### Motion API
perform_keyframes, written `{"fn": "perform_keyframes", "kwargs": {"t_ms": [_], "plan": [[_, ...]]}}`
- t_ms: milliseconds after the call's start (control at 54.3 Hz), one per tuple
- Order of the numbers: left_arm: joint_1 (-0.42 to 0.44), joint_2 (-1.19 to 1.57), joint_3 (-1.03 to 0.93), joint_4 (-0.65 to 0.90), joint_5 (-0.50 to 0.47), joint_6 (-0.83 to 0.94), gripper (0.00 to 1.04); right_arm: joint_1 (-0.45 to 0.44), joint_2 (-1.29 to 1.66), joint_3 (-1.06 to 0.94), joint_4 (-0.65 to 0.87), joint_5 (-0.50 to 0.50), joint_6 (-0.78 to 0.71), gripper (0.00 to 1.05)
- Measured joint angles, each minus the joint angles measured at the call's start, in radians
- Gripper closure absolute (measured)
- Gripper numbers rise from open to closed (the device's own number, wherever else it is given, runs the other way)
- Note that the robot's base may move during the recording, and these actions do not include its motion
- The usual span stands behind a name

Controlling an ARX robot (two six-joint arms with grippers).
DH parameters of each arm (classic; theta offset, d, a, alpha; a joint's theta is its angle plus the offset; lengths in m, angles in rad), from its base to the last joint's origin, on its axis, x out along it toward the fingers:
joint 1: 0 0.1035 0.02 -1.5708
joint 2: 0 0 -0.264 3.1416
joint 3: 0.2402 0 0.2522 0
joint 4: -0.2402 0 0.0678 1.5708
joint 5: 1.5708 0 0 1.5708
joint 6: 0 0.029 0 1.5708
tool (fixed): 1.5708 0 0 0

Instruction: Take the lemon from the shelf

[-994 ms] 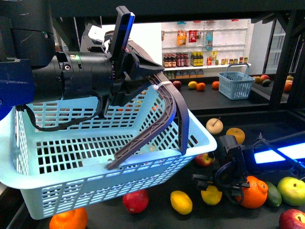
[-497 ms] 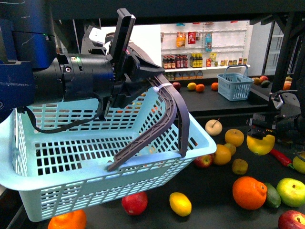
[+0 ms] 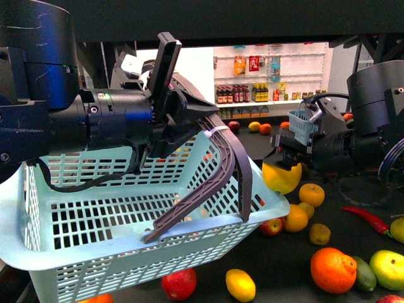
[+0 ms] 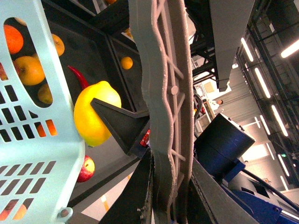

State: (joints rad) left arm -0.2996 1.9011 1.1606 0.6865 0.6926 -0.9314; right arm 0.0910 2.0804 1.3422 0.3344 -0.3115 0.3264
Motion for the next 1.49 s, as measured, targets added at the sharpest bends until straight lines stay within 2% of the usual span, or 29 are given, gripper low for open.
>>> {"fn": "perform_keyframes", "kwargs": {"t_ms": [571,663,755,792,957,1160,1326,1491], "plan": [[0.0,0.0,0.0,0.0,0.0,0.0,0.92,0.083,0.019,0.034,-0.035,0.007,0.033,0.4],[0.0,0.0,0.0,0.0,0.0,0.0,0.92,0.087,0.019,0.034,-0.037,0.008,0.031,0.26],[0.0,0.0,0.0,0.0,0.002,0.0,0.92,0.082,0.008,0.034,-0.019,0.003,0.043,0.08],[0.0,0.0,0.0,0.0,0.005,-0.001,0.92,0.077,0.004,0.034,-0.009,-0.002,0.053,0.06],[0.0,0.002,0.001,-0.002,-0.002,0.003,0.92,0.023,-0.034,0.039,0.011,-0.008,0.09,0.07],[0.001,0.002,0.001,-0.002,-0.001,-0.001,0.92,-0.102,-0.057,0.055,0.054,-0.008,0.11,0.07],[0.001,0.003,0.001,-0.002,-0.002,0.0,0.92,-0.2,-0.011,0.028,0.075,-0.026,0.008,0.07],[0.0,0.003,0.001,-0.002,0.003,-0.001,0.92,-0.258,0.122,-0.072,0.095,-0.08,-0.177,0.07]]}}
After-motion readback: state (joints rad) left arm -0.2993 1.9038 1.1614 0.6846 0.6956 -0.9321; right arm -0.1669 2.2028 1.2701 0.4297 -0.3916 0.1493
